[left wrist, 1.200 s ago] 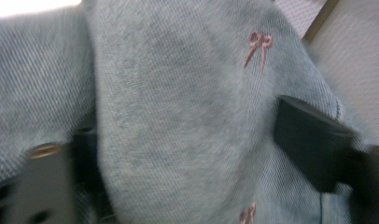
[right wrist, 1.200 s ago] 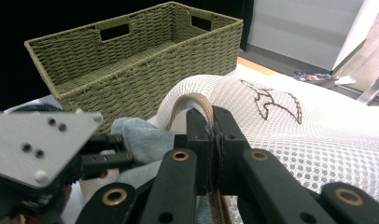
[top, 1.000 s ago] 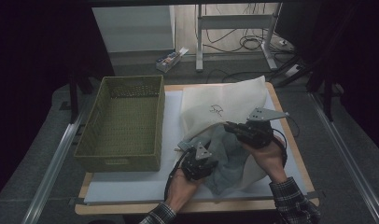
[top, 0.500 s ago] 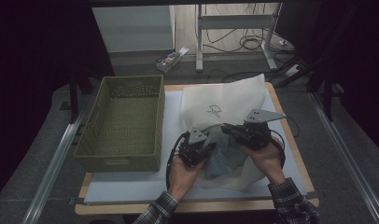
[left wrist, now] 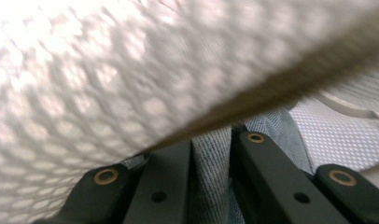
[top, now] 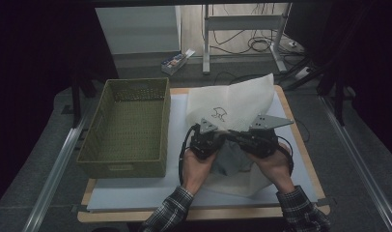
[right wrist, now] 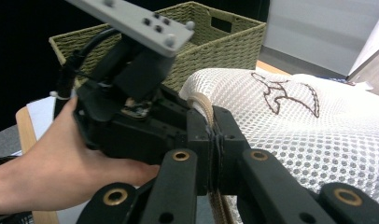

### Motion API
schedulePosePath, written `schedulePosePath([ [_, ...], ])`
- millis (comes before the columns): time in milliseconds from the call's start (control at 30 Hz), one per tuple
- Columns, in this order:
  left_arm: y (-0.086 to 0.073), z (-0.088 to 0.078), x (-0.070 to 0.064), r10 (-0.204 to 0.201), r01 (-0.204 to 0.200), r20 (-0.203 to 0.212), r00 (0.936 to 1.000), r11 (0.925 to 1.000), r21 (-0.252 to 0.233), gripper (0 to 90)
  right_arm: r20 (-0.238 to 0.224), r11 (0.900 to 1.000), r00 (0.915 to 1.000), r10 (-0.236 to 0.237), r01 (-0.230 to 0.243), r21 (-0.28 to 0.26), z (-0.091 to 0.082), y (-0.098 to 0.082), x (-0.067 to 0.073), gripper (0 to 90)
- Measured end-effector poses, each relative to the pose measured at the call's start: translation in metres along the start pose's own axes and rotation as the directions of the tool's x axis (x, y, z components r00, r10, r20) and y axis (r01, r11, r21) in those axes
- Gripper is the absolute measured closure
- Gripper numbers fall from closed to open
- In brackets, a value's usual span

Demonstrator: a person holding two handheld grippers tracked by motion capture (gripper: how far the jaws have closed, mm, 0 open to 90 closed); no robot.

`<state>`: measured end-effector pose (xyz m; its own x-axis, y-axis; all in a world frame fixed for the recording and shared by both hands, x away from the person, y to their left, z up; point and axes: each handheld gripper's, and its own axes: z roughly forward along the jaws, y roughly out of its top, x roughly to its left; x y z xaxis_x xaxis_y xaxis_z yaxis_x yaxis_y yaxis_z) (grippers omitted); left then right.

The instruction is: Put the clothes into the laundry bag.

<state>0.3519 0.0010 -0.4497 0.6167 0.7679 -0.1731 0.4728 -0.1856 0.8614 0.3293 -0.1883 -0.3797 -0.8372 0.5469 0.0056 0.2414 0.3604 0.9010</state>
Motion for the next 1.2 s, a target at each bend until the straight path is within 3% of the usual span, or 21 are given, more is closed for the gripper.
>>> schedulePosePath([
  [200,-0.003,0.012,0.004,-0.007,0.008,-0.051,0.9986,0.9998,0.016,84.9,-0.01,1.0,0.9999,-0.012,0.013,0.017,0.003,0.0,0.004,86.0],
  [300,-0.007,0.016,0.009,-0.014,0.015,-0.037,0.9992,0.9996,0.022,82.2,-0.009,1.0,0.9999,-0.012,0.012,0.023,0.004,-0.001,0.004,86.0],
  [400,-0.007,0.013,0.01,-0.012,0.011,0.003,0.9999,0.9994,0.033,69.4,-0.008,1.0,0.9999,-0.006,0.006,0.029,0.005,-0.003,0.001,86.0],
  [433,-0.007,0.01,0.01,-0.012,0.011,0.034,0.9993,0.9994,0.034,65.6,-0.007,1.0,1.0,-0.007,0.007,0.027,0.005,-0.003,0.0,85.9],
  [533,-0.007,0.002,0.007,0.001,-0.003,0.056,0.9984,0.9992,0.041,56.9,-0.002,1.0,1.0,-0.006,0.006,0.026,0.005,-0.003,-0.002,85.8],
  [933,-0.019,-0.026,-0.011,0.071,-0.075,0.093,0.9931,0.9966,0.036,34.0,0.008,1.0,1.0,0.002,-0.002,0.026,0.005,-0.006,-0.005,85.3],
  [1067,-0.032,-0.029,-0.016,0.09,-0.094,0.101,0.9908,0.9948,0.039,25.9,0.01,1.0,0.9999,0.01,-0.01,0.025,0.005,-0.006,-0.007,85.3],
  [1200,-0.059,-0.025,-0.02,0.117,-0.119,0.083,0.9897,0.9924,0.029,18.0,0.011,1.0,0.9999,0.01,-0.011,0.025,0.005,-0.006,-0.007,85.3],
])
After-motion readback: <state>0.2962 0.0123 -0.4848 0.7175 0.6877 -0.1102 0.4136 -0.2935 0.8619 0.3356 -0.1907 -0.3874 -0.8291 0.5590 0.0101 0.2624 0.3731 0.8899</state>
